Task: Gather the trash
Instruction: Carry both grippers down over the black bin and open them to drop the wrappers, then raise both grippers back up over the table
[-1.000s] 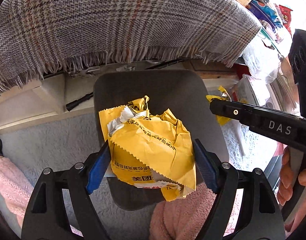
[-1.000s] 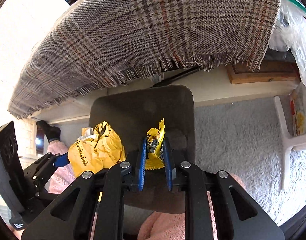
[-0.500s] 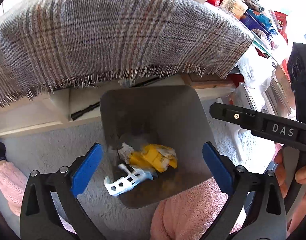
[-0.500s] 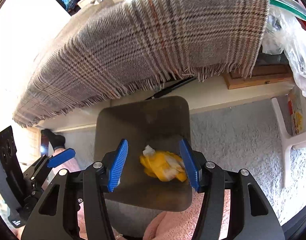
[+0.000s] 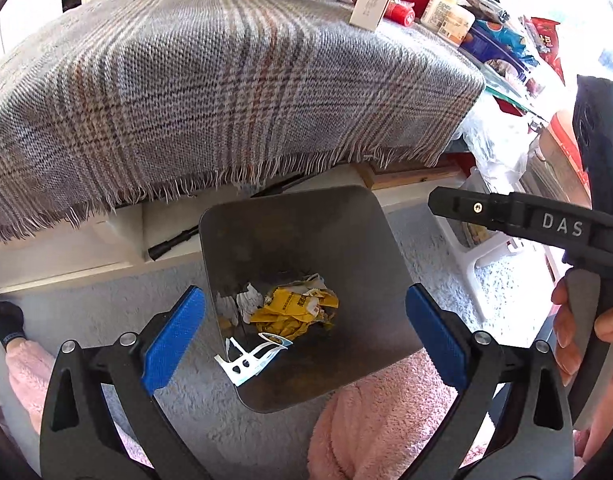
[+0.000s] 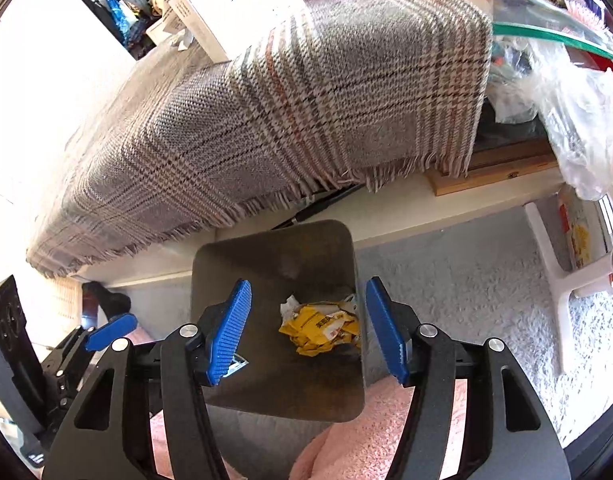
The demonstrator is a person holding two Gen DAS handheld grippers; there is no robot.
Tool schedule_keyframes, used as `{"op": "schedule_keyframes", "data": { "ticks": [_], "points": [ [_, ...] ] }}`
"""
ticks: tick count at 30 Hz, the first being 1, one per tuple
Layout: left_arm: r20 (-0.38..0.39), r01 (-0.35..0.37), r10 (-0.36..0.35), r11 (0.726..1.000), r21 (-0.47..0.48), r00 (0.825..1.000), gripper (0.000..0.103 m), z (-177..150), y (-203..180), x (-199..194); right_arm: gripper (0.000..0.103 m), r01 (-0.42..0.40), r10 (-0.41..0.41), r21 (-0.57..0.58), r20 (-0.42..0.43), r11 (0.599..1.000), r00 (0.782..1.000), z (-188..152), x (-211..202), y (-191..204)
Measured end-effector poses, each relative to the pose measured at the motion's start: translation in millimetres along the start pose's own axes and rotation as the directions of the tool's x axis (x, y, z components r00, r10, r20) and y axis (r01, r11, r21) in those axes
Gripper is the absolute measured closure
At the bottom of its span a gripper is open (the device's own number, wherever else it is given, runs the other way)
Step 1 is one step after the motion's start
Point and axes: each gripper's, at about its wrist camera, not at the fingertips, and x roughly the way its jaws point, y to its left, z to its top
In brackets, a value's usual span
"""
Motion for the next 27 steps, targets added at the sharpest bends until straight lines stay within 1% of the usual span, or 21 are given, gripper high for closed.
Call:
{"op": "schedule_keyframes", "data": {
  "ticks": [8, 13, 20, 25, 27],
  "points": [
    [0.073, -0.015, 0.014, 1.0, 0.016, 0.997, 0.008, 18, -8, -23, 0.042, 0.01, -0.01, 0.012, 0.022, 1.0, 1.0, 6, -9, -4],
    [0.107, -0.004, 0.001, 1.0, 0.021, 0.994, 0.008, 33, -12, -38, 0.042, 0.024, -0.024, 0.012, 0.044, 1.0, 0.999, 16, -17, -7],
    [0.144, -0.022, 0.019, 1.0, 0.018, 0.989, 0.008, 58, -9, -58, 0.042, 0.029, -0.028, -0.007, 0.108, 1.0, 0.994, 44, -41, -4],
    [0.189, -0.037, 0.035, 0.999, 0.008, 0.981, 0.008, 84, 0, -73, 0.042, 0.032, -0.027, -0.027, 0.166, 0.999, 0.986, 70, -64, 2],
    [0.208, -0.045, 0.044, 0.999, 0.0, 0.977, 0.008, 96, 4, -79, 0.04, 0.037, -0.031, -0.031, 0.185, 0.999, 0.982, 81, -70, 5]
  ]
}}
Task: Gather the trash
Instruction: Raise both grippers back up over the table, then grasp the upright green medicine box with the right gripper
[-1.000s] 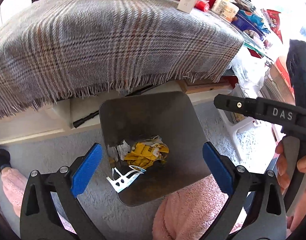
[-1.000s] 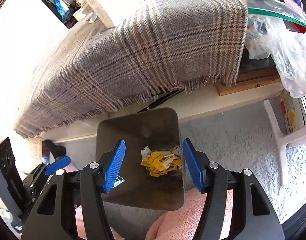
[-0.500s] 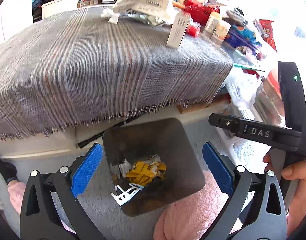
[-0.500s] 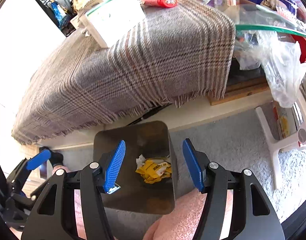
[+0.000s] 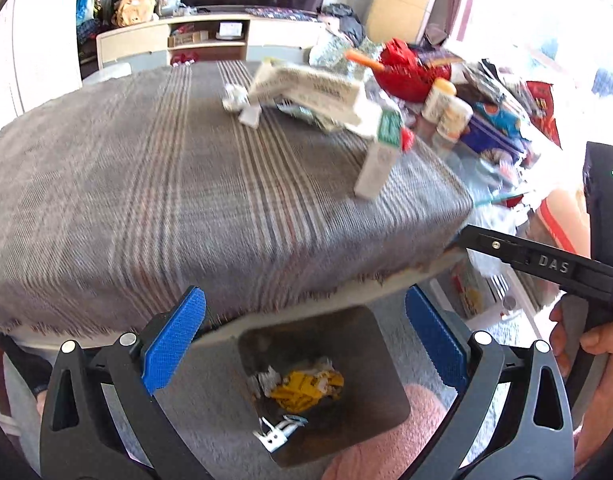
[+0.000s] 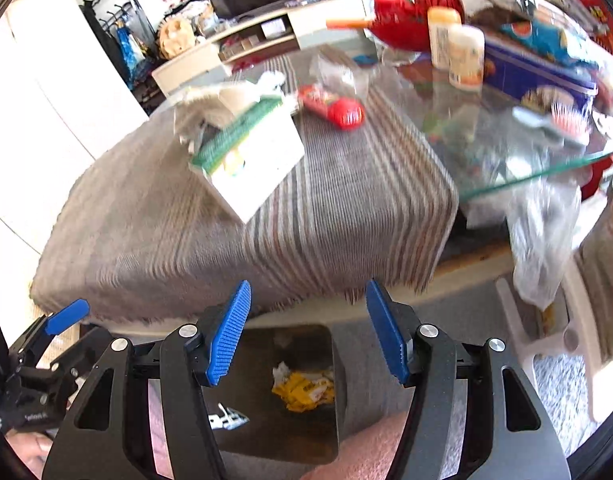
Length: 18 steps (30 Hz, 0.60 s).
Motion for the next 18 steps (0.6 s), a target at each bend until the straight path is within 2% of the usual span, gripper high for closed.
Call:
{"op": "schedule_keyframes", "data": {
  "ticks": [7, 18],
  "points": [
    [0.014, -0.036, 0.036, 0.999, -0.027, 0.999, 0.008, 27, 23, 6, 0.039, 0.001, 0.0, -0.014, 0.027, 1.0, 1.0, 32, 4, 9],
    [0.003, -0.071, 0.071, 0.997, 0.004, 0.997, 0.008, 52, 43, 24, 0.039, -0.041, 0.042, -0.015, 0.035, 0.999, 0.999, 72, 37, 51]
  ]
}}
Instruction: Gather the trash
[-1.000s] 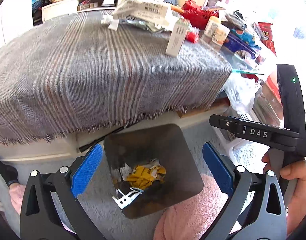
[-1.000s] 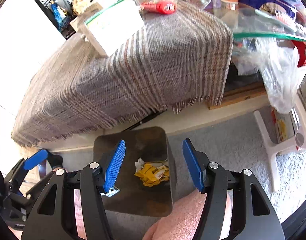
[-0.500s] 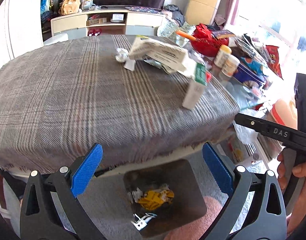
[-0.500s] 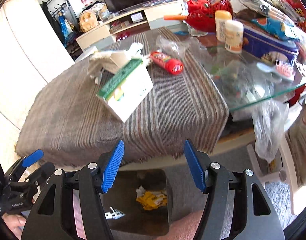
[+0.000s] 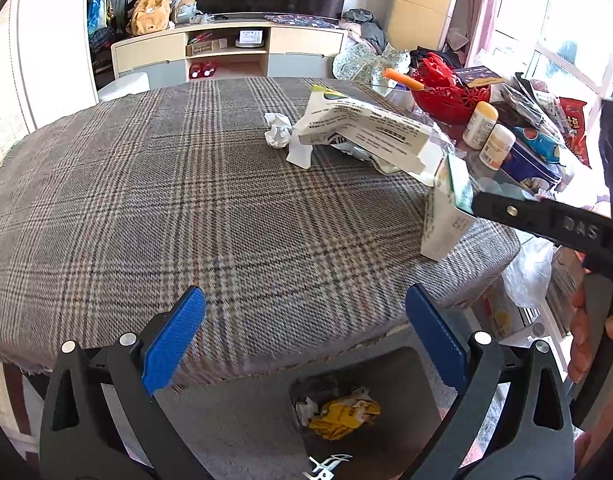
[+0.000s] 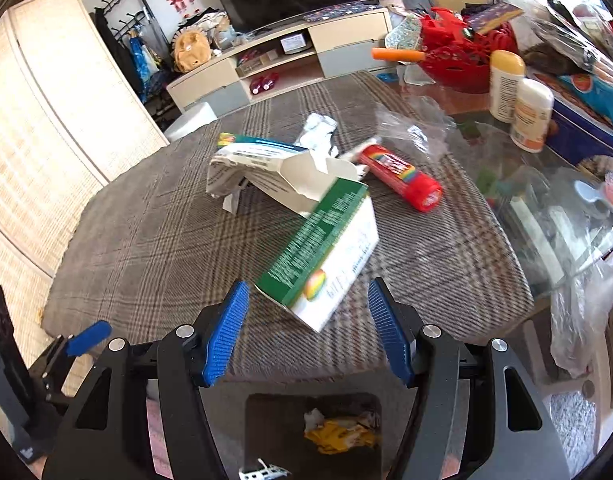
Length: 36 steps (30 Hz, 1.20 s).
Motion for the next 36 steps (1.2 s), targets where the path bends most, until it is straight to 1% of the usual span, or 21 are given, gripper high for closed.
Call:
{"op": "schedule_keyframes", "data": {
  "ticks": [4, 5, 7, 10, 13, 14, 15, 20, 28, 33, 36],
  "points": [
    [0.006, 0.006, -0.006, 1.0, -0.015, 1.0, 0.008, 8, 9, 3, 0.039, 0.038, -0.037, 0.019, -0.007, 0.999, 0.999, 12, 22, 9],
    [0.007, 0.007, -0.007, 1.0, -0.017, 1.0, 0.008, 10, 10, 4, 0.039, 0.056, -0.056, 0.025, -0.013, 0.998, 0.998, 15, 29, 10],
    [0.011, 0.005, -0.005, 1.0, -0.017, 1.0, 0.008, 14, 12, 6, 0.04, 0.117, -0.117, 0.023, -0.03, 0.993, 0.993, 17, 42, 12],
    [0.017, 0.007, -0.007, 1.0, -0.011, 1.0, 0.008, 23, 12, 10, 0.041, 0.149, -0.147, 0.025, -0.06, 0.989, 0.987, 16, 58, 9],
    [0.026, 0.009, -0.01, 1.0, 0.004, 1.0, 0.008, 34, 7, 14, 0.054, 0.164, -0.162, 0.019, -0.074, 0.986, 0.984, 12, 66, 2],
    [0.029, 0.011, -0.011, 1.0, 0.005, 1.0, 0.008, 38, 5, 16, 0.063, 0.173, -0.171, 0.01, -0.071, 0.985, 0.983, 10, 66, -2],
    [0.03, 0.013, -0.013, 1.0, 0.005, 0.999, 0.008, 41, 4, 17, 0.07, 0.173, -0.172, 0.005, -0.069, 0.985, 0.983, 9, 64, -5],
    [0.044, 0.019, -0.02, 1.0, 0.021, 0.999, 0.008, 61, -15, 23, 0.073, 0.146, -0.146, -0.012, -0.048, 0.989, 0.988, 2, 53, -24],
    [0.064, 0.023, -0.024, 1.0, 0.017, 0.998, 0.008, 96, -48, 43, 0.075, 0.111, -0.112, -0.034, -0.048, 0.993, 0.993, -10, 27, -44],
    [0.075, 0.005, -0.006, 1.0, 0.012, 0.997, 0.008, 117, -68, 59, 0.075, 0.085, -0.087, -0.049, -0.051, 0.995, 0.995, -11, 17, -49],
    [0.062, -0.007, 0.006, 1.0, 0.011, 0.998, 0.008, 123, -77, 76, 0.075, 0.068, -0.07, -0.053, -0.044, 0.996, 0.997, -9, 11, -53]
  ]
}}
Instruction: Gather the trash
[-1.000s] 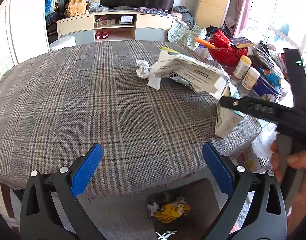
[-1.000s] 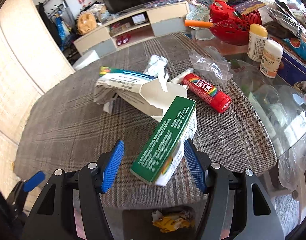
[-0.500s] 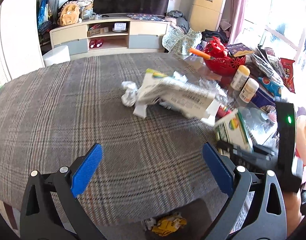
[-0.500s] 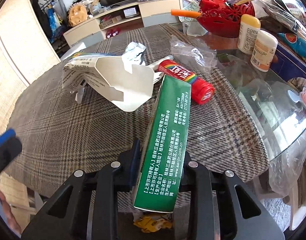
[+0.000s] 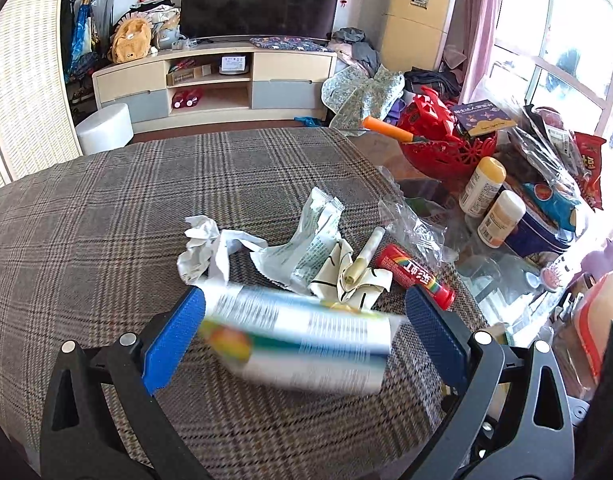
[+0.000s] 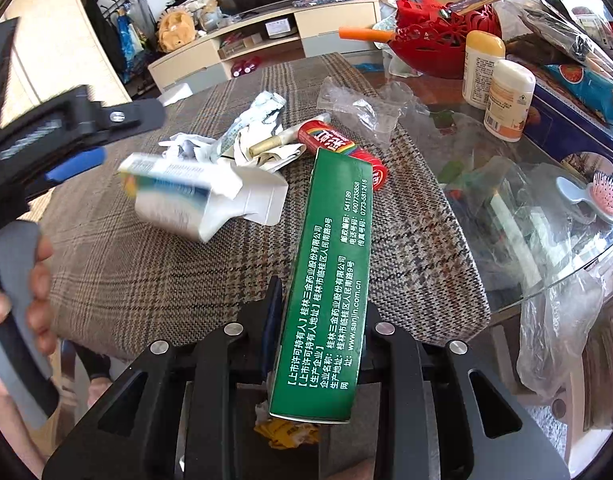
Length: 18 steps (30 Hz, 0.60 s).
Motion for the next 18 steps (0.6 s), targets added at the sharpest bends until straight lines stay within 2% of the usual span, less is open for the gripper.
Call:
{"op": "schedule_keyframes", "data": {
  "ticks": [10, 18],
  "points": [
    [-0.09, -0.006, 0.01, 0.999, 0.044, 0.996, 0.008, -21, -6, 23, 0.075, -0.037, 0.037, -0.001, -0.009, 0.999, 0.999, -4, 0, -8],
    [-0.059, -0.122, 0.13, 0.985, 0.123, 0.99, 0.008, -40, -1, 9, 0.075, -0.061, 0.061, -0.006, -0.03, 0.998, 0.998, -8, 3, -2]
  ]
}}
